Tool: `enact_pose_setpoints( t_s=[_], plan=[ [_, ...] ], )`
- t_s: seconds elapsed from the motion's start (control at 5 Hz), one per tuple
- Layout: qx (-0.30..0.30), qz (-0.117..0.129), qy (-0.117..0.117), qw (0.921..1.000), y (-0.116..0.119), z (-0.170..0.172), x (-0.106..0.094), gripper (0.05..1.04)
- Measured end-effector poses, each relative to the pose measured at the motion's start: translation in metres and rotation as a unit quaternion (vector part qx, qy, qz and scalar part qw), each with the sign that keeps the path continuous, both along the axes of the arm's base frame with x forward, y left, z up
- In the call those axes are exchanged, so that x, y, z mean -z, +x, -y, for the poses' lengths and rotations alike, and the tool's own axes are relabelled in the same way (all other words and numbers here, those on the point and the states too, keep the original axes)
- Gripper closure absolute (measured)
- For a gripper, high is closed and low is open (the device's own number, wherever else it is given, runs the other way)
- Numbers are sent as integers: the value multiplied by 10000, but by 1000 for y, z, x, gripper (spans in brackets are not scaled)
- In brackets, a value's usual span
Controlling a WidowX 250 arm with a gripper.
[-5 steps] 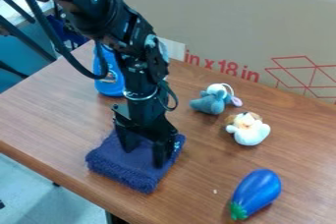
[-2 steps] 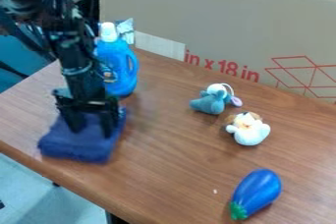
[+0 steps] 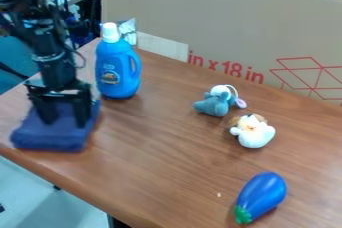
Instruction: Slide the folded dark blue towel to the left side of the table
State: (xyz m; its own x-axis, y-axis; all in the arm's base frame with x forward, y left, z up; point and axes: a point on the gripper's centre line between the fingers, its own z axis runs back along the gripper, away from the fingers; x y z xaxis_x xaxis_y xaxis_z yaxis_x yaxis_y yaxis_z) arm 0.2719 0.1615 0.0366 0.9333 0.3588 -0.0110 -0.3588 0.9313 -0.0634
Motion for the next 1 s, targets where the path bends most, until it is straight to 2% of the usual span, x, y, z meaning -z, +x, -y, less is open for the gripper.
enact_pose_setpoints(
  t_s=[0.2, 0.4, 0.6, 0.8, 1.0],
  plan=[
    [-62, -288, -1, 9996, -9, -4, -3, 78],
    [27, -200, 160, 9997, -5, 0, -14, 79],
    [227, 225, 569, 9979, 5, 9, -50, 79],
    [662, 1155, 1022, 9858, 10, 42, -92, 81],
    [1203, 1032, 1108, 9811, 0, 92, -100, 81]
  ],
)
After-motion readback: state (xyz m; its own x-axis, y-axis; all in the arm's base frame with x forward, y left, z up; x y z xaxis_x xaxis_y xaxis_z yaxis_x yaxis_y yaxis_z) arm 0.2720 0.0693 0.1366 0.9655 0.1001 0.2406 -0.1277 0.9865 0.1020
